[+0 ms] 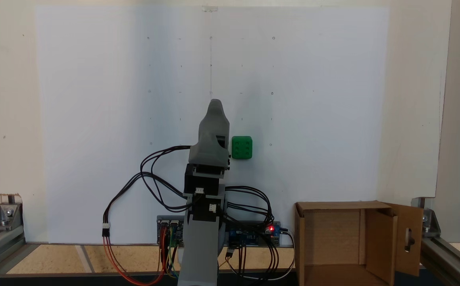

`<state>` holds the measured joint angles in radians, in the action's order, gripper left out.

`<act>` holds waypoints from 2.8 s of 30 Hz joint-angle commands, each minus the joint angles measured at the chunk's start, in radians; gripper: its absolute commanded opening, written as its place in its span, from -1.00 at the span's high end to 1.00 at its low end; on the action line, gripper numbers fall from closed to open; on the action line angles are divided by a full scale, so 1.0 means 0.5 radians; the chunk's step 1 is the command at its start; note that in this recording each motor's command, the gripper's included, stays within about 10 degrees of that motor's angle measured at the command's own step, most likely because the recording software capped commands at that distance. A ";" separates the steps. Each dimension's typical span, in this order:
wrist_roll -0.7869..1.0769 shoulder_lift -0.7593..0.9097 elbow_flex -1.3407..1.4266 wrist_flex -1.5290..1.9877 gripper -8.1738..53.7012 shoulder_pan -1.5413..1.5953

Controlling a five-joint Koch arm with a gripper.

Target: Grasp a green dice and put it in the bin.

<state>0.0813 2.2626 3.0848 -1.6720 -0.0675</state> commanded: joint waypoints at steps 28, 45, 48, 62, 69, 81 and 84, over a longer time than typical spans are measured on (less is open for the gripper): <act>0.061 0.212 0.086 -0.086 -0.67 0.000; -0.025 0.221 -0.810 1.490 -0.63 0.000; -0.028 0.221 -0.951 1.905 -0.64 -0.003; -0.163 0.215 -2.016 3.779 -0.69 -0.224; -0.123 0.212 -2.117 4.681 -0.73 -0.632; 0.212 0.193 -2.399 6.098 -0.80 -1.089; 0.463 0.163 -2.485 6.253 -0.81 -1.200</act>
<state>0.1856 2.2626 1.9006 1.3376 -0.6535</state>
